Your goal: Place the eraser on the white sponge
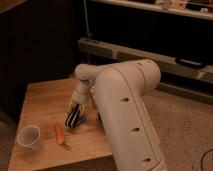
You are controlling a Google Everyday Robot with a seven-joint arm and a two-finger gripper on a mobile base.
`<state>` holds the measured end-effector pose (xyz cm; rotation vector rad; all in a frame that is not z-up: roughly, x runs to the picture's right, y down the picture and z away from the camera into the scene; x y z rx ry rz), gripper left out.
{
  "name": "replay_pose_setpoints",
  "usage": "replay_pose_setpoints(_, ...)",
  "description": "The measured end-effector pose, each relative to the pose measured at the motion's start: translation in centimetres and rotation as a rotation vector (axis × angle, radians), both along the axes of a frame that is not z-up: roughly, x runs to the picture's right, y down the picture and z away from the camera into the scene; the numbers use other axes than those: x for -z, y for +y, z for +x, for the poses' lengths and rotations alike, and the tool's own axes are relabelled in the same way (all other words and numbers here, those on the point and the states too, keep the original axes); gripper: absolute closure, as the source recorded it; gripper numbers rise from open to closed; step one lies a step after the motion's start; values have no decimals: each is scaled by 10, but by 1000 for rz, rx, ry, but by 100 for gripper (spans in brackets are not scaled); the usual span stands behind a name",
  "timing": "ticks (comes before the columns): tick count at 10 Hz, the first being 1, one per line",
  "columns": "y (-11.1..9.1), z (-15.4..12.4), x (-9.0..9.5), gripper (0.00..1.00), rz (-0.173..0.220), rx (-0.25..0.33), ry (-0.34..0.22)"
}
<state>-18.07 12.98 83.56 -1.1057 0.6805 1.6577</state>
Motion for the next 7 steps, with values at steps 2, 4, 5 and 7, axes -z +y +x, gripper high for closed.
replay_pose_setpoints(2,1,-2,0,24,-8,12,3)
replay_pose_setpoints(4,1,3,1,24,-23,24,20)
replay_pose_setpoints(5,1,2,2,24,-25,26,21)
replay_pose_setpoints(7,1,3,2,24,-25,25,23)
